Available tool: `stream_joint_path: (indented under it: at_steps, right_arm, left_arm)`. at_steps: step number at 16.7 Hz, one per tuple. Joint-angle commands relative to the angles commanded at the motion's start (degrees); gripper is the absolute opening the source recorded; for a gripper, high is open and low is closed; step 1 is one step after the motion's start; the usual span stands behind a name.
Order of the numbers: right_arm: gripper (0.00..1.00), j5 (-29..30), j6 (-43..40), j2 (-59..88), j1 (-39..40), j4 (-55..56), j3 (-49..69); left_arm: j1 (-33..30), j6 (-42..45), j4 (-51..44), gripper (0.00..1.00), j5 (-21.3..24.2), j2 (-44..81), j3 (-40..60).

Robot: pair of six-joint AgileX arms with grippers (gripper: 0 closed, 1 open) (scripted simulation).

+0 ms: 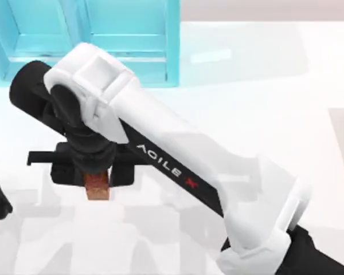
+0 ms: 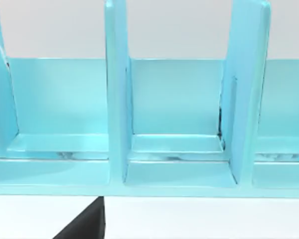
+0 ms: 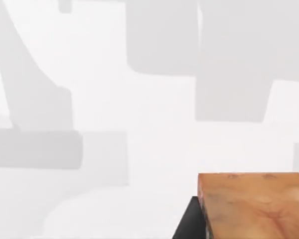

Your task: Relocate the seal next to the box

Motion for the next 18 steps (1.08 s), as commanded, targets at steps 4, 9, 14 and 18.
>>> stream_joint_path:
  at_steps: [4,9,14,18]
  right_arm:
    - [0.0,-1.12,-7.27,-8.73,-6.92,4.81,-9.71]
    - [0.0,-1.33,-16.2,-19.89,-17.28,9.84,-26.79]
    - [0.0,-2.36,-25.09,-27.88,-26.35,13.09,-41.81]
    - [0.0,-3.57,-33.03,-34.87,-32.5,16.24,-52.55]
  left_arm:
    - [0.0,0.0,0.0,1.0,0.0,0.0,0.0]
    - [0.0,0.0,0.0,1.0,0.0,0.0,0.0]
    - [0.0,0.0,0.0,1.0,0.0,0.0,0.0]
    - [0.0,0.0,0.0,1.0,0.0,0.0,0.0]
